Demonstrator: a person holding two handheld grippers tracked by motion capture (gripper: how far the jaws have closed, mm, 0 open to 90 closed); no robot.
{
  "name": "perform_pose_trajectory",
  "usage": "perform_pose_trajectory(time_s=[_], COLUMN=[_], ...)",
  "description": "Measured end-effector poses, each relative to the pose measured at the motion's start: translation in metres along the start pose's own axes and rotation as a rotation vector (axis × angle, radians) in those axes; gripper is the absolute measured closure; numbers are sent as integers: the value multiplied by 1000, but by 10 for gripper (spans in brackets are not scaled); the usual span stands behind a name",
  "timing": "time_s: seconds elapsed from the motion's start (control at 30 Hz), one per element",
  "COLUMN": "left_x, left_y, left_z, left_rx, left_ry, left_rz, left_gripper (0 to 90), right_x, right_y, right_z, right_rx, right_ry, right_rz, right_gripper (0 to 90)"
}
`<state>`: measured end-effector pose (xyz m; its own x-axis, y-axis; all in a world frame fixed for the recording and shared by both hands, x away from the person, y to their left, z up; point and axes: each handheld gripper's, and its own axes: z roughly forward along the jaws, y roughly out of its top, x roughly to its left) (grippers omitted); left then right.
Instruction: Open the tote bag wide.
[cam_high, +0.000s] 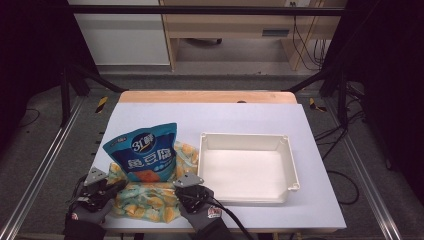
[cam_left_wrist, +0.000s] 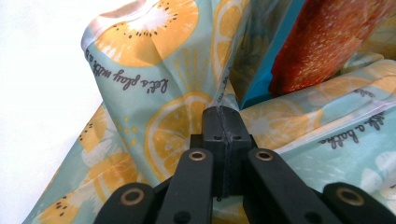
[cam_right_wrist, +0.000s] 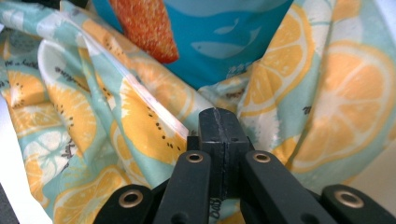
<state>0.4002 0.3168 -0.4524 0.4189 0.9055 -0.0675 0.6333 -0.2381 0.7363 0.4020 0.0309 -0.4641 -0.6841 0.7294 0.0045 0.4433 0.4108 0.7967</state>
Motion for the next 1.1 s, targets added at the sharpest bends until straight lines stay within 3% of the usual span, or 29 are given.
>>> perform_pose_trajectory(time_s=[0.3,0.63,0.77,0.87,1.03,1.07,1.1], left_x=[0,1,2,4,7,7,7], left_y=[-1,-2,-2,-1,0,0,1], left_z=[2,15,16,8,-20,-20,-29], left_rx=[18,97,100,49,-92,-92,-153], left_ry=[-3,-3,-12,-21,-40,-40,-46], left_rz=[7,17,11,-14,-44,-44,-43], left_gripper=[900,895,866,825,746,733,719], right_x=[-1,-1,-1,2,8,8,9], right_y=[-13,-23,-22,-19,-8,-5,-2], right_z=[6,10,9,-1,-18,-21,-25], right_rx=[16,27,22,-25,-85,-99,-110], right_ry=[9,6,12,38,64,70,81], right_rz=[15,26,29,35,21,18,19], right_gripper=[900,900,900,866,823,814,800])
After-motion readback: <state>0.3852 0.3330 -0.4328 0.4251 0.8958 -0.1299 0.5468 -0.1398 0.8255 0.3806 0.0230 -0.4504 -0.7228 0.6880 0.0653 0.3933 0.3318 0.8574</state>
